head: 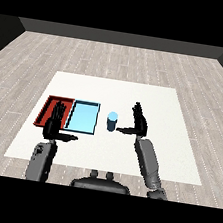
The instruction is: Pick the blue can and put it in the blue box
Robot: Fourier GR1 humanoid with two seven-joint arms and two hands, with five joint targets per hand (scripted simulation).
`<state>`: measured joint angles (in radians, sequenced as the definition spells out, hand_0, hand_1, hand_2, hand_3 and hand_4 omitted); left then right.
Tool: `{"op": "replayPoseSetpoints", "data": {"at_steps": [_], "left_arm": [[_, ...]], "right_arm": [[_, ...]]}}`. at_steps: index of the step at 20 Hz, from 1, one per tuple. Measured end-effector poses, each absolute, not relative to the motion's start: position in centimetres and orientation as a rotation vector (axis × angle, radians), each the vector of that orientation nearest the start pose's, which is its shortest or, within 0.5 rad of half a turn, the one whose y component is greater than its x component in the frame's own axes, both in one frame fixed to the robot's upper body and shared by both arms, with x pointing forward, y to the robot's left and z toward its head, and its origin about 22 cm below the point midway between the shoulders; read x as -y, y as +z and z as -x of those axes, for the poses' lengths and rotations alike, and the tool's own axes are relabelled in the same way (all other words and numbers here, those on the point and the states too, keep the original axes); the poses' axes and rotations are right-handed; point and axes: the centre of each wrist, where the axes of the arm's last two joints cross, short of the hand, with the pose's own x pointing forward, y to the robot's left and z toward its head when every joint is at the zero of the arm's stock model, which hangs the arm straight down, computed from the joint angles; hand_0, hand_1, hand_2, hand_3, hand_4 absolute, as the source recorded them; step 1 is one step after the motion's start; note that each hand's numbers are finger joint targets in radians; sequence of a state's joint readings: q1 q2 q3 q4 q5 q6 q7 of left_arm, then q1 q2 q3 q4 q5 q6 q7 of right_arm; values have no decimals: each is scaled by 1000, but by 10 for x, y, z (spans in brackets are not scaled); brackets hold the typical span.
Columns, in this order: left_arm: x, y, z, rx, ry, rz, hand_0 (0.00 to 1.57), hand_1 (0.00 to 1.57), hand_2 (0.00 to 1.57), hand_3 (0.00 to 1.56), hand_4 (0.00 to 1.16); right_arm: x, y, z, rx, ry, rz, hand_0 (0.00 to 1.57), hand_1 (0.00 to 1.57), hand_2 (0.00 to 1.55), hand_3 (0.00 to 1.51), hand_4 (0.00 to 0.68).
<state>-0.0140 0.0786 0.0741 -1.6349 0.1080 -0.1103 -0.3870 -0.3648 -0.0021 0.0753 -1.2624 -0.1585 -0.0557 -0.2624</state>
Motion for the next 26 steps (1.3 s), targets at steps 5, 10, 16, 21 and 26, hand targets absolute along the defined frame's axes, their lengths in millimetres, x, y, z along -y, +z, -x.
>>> {"op": "replayPoseSetpoints", "data": {"at_steps": [5, 10, 16, 21, 26], "left_arm": [[-258, 25, -241, 2046, 2, 74, 0, 0, 0, 0, 0], [-254, 26, -246, 2053, 11, 68, 0, 0, 0, 0, 0], [-260, 28, -245, 2052, 17, 65, 0, 0, 0, 0, 0], [-264, 28, -243, 2049, 21, 79, 0, 0, 0, 0, 0], [-264, 32, -244, 2054, 23, 77, 0, 0, 0, 0, 0]], "right_arm": [[158, 19, -330, 1805, -9, -259, 0, 0, 0, 0, 0], [144, 12, -332, 1785, -63, -278, 0, 0, 0, 0, 0], [135, -4, -337, 1752, -111, -309, 0, 0, 0, 0, 0], [128, -19, -332, 1723, -135, -331, 0, 0, 0, 0, 0], [116, -29, -335, 1705, -148, -339, 0, 0, 0, 0, 0]]}}
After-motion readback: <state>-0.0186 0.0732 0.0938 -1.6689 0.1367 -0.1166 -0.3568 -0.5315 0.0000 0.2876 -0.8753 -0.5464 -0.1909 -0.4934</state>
